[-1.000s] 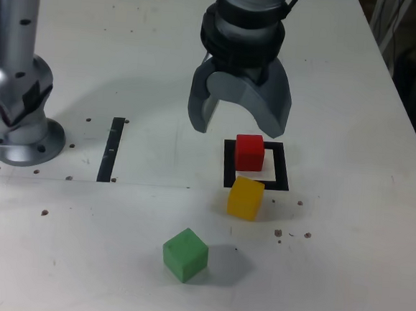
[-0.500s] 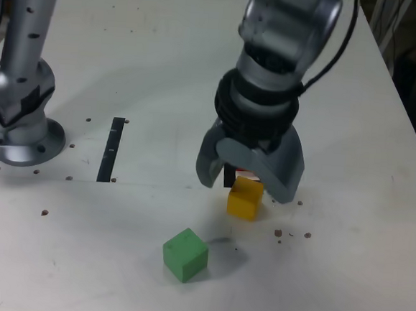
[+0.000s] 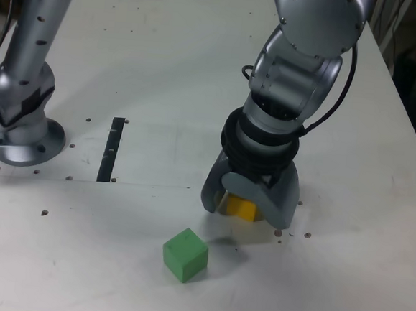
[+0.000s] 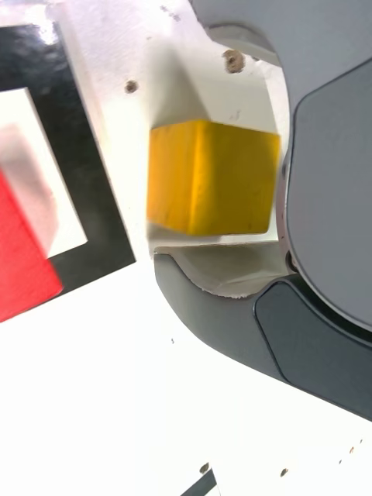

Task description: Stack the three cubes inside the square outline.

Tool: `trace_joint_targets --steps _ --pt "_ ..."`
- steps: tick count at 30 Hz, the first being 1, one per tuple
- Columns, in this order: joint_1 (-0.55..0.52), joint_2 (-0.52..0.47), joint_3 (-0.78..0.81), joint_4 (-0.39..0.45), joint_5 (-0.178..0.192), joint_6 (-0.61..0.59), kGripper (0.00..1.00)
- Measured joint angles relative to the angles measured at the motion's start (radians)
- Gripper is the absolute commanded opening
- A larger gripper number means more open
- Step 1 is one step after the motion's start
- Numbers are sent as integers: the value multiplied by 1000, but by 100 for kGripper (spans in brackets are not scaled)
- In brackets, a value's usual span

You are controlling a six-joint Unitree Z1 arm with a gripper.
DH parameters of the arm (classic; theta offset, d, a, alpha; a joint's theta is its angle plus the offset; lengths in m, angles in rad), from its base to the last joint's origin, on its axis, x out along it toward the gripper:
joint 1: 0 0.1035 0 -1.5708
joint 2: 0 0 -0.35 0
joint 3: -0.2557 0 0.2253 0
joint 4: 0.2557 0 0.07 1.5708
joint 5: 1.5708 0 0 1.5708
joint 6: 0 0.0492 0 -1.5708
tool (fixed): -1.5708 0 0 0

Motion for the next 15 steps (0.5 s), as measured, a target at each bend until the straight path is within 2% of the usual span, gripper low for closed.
trace_joint_targets --steps 7,15 --pt "3 0 2 10 0 0 69" --pt "3 0 -11 14 3 0 41"
